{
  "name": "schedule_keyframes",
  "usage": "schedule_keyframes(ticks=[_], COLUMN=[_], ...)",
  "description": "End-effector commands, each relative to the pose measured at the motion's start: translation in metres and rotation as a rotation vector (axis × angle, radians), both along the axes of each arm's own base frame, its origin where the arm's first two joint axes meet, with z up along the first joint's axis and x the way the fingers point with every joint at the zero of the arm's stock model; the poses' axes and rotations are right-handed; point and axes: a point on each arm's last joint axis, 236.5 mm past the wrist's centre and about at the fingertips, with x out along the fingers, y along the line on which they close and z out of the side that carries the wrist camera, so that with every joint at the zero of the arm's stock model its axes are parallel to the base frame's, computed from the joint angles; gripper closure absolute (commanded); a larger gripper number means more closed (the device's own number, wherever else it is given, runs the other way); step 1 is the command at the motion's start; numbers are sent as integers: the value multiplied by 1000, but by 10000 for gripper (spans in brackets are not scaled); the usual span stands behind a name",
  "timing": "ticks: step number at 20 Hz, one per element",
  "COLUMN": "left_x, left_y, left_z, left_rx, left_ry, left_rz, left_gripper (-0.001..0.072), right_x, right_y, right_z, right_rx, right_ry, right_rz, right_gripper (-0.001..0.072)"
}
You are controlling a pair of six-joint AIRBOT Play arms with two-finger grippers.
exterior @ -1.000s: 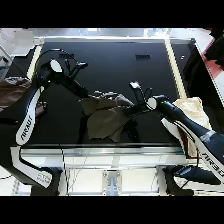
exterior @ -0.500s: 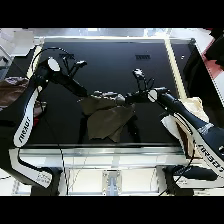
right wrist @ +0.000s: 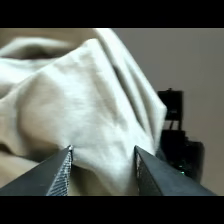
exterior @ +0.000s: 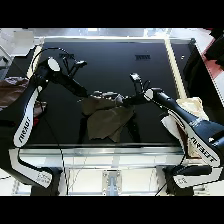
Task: Fold the shirts.
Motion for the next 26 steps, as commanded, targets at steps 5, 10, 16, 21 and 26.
schedule_keyframes(ticks=[5,10,16,21,26], left_x=[2,36,38,-53,-149], left_y=[0,12,105,154,129], left_z=[0,13,181,382,491], left_rx=[0,21,121,49,-162], left_ry=[-8,-151,-527,-1057,-1383], left_rz=[4,69,295,509,536], left_gripper=[694,695,695,695,695], right_x=[-13,8,-1,-99,-157], right_y=[11,7,-55,-85,-76], right_z=[-6,49,266,442,518], right_rx=[26,-31,-233,-103,72], right_ry=[51,-60,-444,-781,-934], right_rz=[59,122,135,84,121], right_gripper=[699,701,701,701,701])
